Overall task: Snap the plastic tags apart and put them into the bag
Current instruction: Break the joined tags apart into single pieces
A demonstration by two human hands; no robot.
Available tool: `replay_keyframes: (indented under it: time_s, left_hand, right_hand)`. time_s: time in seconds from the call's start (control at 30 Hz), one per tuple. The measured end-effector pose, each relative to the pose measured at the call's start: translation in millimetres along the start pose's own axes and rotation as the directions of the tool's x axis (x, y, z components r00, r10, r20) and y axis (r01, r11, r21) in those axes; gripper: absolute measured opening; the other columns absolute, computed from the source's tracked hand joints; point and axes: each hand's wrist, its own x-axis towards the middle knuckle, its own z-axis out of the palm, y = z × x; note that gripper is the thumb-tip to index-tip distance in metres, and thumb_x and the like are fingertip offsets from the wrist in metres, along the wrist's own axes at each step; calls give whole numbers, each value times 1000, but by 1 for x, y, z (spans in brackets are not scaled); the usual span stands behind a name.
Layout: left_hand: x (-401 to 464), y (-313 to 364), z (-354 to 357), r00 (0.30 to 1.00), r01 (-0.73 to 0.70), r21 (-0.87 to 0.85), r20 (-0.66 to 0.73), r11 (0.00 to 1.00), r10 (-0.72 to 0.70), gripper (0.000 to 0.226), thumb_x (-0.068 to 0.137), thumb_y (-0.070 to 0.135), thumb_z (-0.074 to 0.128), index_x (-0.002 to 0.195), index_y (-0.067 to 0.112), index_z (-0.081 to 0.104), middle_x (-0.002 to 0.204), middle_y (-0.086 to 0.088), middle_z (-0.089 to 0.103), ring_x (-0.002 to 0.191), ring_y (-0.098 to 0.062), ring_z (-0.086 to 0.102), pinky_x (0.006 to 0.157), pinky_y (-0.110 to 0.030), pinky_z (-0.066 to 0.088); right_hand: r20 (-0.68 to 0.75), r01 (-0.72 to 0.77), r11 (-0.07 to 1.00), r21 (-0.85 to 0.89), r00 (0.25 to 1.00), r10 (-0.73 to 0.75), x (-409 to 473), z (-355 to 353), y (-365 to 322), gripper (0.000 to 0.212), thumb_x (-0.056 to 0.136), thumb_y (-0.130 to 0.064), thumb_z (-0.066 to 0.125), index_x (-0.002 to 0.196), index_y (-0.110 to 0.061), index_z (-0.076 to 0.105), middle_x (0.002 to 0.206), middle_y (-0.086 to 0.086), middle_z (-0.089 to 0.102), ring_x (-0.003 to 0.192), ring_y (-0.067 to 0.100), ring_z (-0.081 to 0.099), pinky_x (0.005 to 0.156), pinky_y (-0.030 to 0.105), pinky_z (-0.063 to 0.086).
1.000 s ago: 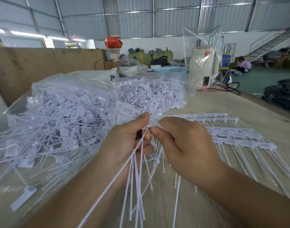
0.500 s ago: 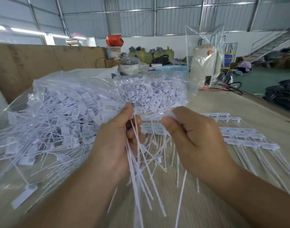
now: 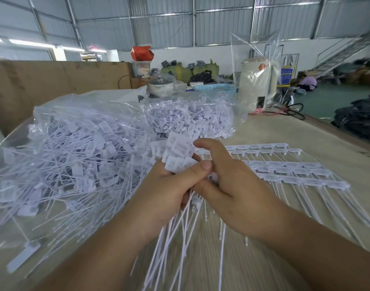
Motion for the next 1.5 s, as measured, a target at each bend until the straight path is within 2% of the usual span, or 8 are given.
replay_keyframes:
  time_s: [0.17, 0.27, 0.37, 0.6, 1.03, 1.23, 1.37, 1.5]
  left_hand:
    - [3, 0, -4, 993, 58, -44, -100, 997, -62, 13, 66, 34, 71, 56, 25, 69, 48, 0, 51, 37, -6, 42, 37, -16, 34]
    - [6, 0, -8, 979, 64, -56, -191, 996, -74, 22, 67, 35, 70, 49, 23, 67, 42, 0, 46, 34, -9, 40, 36, -15, 32]
    - [6, 0, -12, 975, 85, -56, -201, 995, -95, 23, 75, 32, 70, 53, 26, 68, 43, 1, 47, 34, -8, 39, 34, -15, 31]
    - [6, 1, -17, 990, 87, -33, -110, 996, -90, 25, 61, 48, 70, 55, 24, 69, 45, -2, 52, 37, -12, 47, 36, -20, 36]
    - [18, -10, -25, 969, 246, -270, 29, 931, -247, 32, 62, 38, 83, 60, 12, 63, 42, -3, 45, 31, -13, 38, 36, -16, 33]
    - [23, -15, -31, 949, 310, -182, 113, 933, -293, 34, 68, 48, 69, 48, 20, 62, 41, -2, 43, 33, -13, 39, 38, -20, 34]
    - [21, -14, -25, 971, 223, -140, -50, 965, -232, 33, 61, 51, 72, 47, 24, 60, 45, 0, 44, 38, -13, 39, 45, -23, 32]
    - [17, -10, -15, 952, 87, -238, -265, 967, -151, 32, 78, 29, 77, 53, 17, 60, 48, -1, 48, 38, -12, 43, 43, -22, 37]
  right_hand:
    - [41, 14, 1000, -11, 999, -13, 2, -5, -2, 39, 93, -47, 54, 127, -30, 44, 66, -17, 61, 56, 4, 58, 51, 25, 41]
    - [-15, 23, 999, -39, 1000, -23, 3, -11, -1, 24, 91, -47, 55, 93, -23, 59, 64, -10, 54, 57, 8, 53, 53, 30, 40]
    - [22, -44, 999, -13, 999, 44, 4, -18, 6, 29, 94, -38, 59, 70, -25, 51, 55, -9, 46, 50, 7, 45, 50, 28, 33]
    - [140, 22, 997, -69, 990, -12, 4, -15, 2, 29, 97, -39, 50, 98, -15, 66, 65, -8, 53, 57, 7, 50, 55, 27, 39]
    - [-53, 175, 942, -287, 979, -198, 6, -17, -2, 38, 92, -40, 53, 66, -23, 31, 55, -13, 27, 51, 3, 32, 49, 25, 24]
    - [-7, 285, 838, -465, 946, -325, 6, -16, -6, 31, 91, -29, 54, 68, -21, 35, 61, -6, 35, 49, 23, 45, 44, 37, 43]
    - [-36, 286, 841, -460, 940, -339, 7, -14, -6, 32, 90, -28, 56, 69, -21, 33, 61, -6, 33, 49, 20, 40, 42, 37, 42]
    - [-134, 223, 872, -436, 942, -307, 7, -11, -6, 33, 90, -27, 56, 69, -21, 31, 61, -9, 33, 49, 18, 37, 42, 33, 37]
